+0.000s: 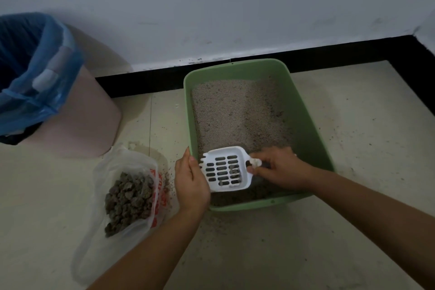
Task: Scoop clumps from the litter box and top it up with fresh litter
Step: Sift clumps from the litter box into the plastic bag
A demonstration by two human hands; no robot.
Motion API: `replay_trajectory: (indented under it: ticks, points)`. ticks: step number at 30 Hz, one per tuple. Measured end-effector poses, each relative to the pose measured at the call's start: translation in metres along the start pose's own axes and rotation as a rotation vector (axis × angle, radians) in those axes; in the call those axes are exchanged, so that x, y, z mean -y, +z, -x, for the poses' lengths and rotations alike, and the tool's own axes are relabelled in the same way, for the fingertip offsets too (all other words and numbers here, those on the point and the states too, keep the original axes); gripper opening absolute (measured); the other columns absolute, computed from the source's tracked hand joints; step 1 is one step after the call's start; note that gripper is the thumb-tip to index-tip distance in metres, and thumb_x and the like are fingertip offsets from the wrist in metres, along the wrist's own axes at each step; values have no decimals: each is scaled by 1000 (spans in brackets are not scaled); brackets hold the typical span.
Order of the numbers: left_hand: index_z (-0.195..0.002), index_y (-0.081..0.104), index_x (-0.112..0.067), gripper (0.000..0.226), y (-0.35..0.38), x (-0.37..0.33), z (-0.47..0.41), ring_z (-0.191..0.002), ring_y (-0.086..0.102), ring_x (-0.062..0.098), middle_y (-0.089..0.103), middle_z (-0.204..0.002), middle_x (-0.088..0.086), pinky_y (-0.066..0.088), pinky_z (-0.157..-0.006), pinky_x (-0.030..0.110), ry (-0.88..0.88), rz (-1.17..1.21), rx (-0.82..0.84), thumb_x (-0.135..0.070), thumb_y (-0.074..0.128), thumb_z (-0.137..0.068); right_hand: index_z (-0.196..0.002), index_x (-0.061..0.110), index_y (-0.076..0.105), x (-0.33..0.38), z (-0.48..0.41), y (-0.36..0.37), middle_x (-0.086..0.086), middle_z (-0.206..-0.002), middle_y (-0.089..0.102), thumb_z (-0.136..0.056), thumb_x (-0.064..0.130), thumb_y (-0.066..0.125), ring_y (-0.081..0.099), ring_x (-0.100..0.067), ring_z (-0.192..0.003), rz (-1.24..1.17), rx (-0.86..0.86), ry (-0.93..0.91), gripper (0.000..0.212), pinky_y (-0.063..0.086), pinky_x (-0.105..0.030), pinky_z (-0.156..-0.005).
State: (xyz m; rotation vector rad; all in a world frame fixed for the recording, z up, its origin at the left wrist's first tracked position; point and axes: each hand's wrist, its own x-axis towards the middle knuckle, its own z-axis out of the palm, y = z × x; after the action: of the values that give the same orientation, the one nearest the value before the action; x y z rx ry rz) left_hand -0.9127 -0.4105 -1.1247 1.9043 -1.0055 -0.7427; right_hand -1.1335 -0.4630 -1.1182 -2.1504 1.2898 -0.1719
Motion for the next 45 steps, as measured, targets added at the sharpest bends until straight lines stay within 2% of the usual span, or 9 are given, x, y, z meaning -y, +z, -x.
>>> replay_trajectory:
  ticks: [12,19,25,28,32,35,40,42,45]
  points:
    - [-145,43,-10,43,0,0,0,-113,40,4,50,-135,5,29,-94,18,3,-17,15,-23,32,-106,-99,25,71,3,3,-9,8,-81,64,-86,71,31,57,-8,-78,5,11,22,62,41,-37,-84]
    - [-144,44,-10,43,-6,0,-3,-130,44,22,48,-140,10,29,-106,24,13,-26,88,-25,31,-106,-122,41,66,6,6,-41,7,-100,72,-96,55,48,65,-18,-95,-69,-198,269,34,43,-50,-101]
    - [-140,51,-12,45,-19,6,-16,-127,49,26,55,-136,10,37,-110,43,50,-103,218,-31,29,-105,-124,40,64,20,17,-56,11,-87,61,-98,52,47,58,-15,-90,58,-180,319,33,42,-42,-99]
    - [-131,59,-14,45,-38,2,-18,-113,58,23,64,-123,6,46,-101,44,110,-124,217,-35,29,-105,-123,40,65,33,16,-53,17,-78,56,-98,53,47,56,-14,-86,63,-153,281,33,43,-42,-98]
    - [-119,65,-11,39,-87,6,-34,-97,62,27,69,-105,10,50,-88,38,209,-248,-64,-30,34,-104,-117,40,67,64,-2,-44,14,-71,59,-99,54,44,57,-13,-79,78,-131,218,33,41,-39,-96]
    - [-115,64,-9,29,-135,18,-51,-100,57,32,65,-106,14,46,-84,42,306,-440,-225,-20,42,-99,-108,36,70,101,-23,-31,8,-76,65,-97,57,46,61,-16,-75,95,-159,138,34,47,-33,-79]
    - [-132,51,-8,58,-198,56,-61,-111,47,39,53,-122,18,40,-89,50,212,-781,-162,-18,70,-78,-128,25,59,185,-52,6,-3,-106,66,-99,45,49,63,-24,-92,155,-152,-87,36,52,-36,-77]
    - [-135,48,-7,57,-210,68,-60,-104,53,34,58,-117,16,43,-84,44,136,-718,-88,-14,66,-82,-146,14,39,211,-55,34,-13,-123,57,-100,23,46,60,-32,-103,398,-77,-200,47,50,-39,-80]
    - [-133,50,-8,46,-218,72,-61,-89,59,26,64,-99,7,43,-75,32,29,-527,-67,-5,56,-88,-150,-2,19,238,-49,72,-25,-143,39,-99,5,41,59,-40,-104,695,171,-404,56,39,-42,-64]
